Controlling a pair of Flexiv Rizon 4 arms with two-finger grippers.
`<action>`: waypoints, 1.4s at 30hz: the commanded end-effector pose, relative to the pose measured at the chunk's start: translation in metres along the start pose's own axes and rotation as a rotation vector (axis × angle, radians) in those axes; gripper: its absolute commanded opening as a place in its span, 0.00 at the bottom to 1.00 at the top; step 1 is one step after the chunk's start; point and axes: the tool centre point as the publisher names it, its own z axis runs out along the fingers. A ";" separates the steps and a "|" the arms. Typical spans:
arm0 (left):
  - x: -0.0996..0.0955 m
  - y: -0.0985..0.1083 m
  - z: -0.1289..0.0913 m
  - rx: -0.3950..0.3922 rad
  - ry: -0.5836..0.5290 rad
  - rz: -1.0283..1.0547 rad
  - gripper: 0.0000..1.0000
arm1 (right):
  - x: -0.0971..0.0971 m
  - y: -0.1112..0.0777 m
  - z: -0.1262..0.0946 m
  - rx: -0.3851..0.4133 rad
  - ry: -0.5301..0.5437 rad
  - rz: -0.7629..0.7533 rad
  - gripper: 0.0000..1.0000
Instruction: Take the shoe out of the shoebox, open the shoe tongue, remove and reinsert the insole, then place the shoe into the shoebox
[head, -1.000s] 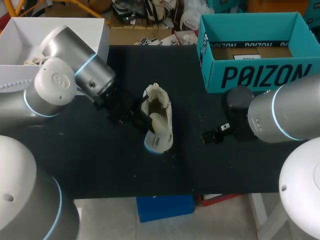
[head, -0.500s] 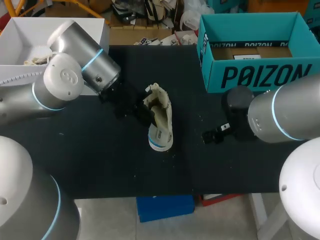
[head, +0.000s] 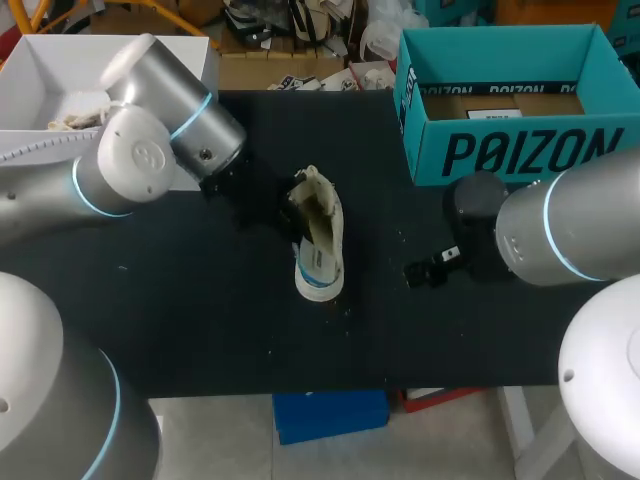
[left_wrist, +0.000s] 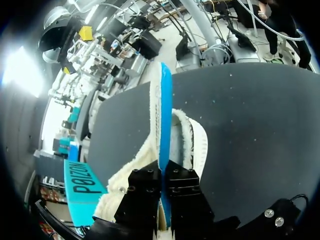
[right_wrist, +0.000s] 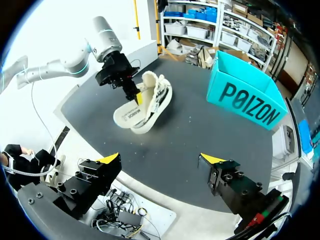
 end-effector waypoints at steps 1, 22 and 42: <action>-0.004 -0.001 0.001 -0.012 0.006 -0.002 0.16 | 0.002 0.000 0.001 0.000 -0.004 0.000 1.00; -0.011 -0.066 -0.009 0.060 0.008 0.083 0.29 | 0.002 0.000 0.001 0.000 -0.004 0.000 1.00; -0.012 -0.055 -0.001 0.048 0.015 0.085 0.00 | 0.002 0.000 0.001 0.000 -0.004 0.000 1.00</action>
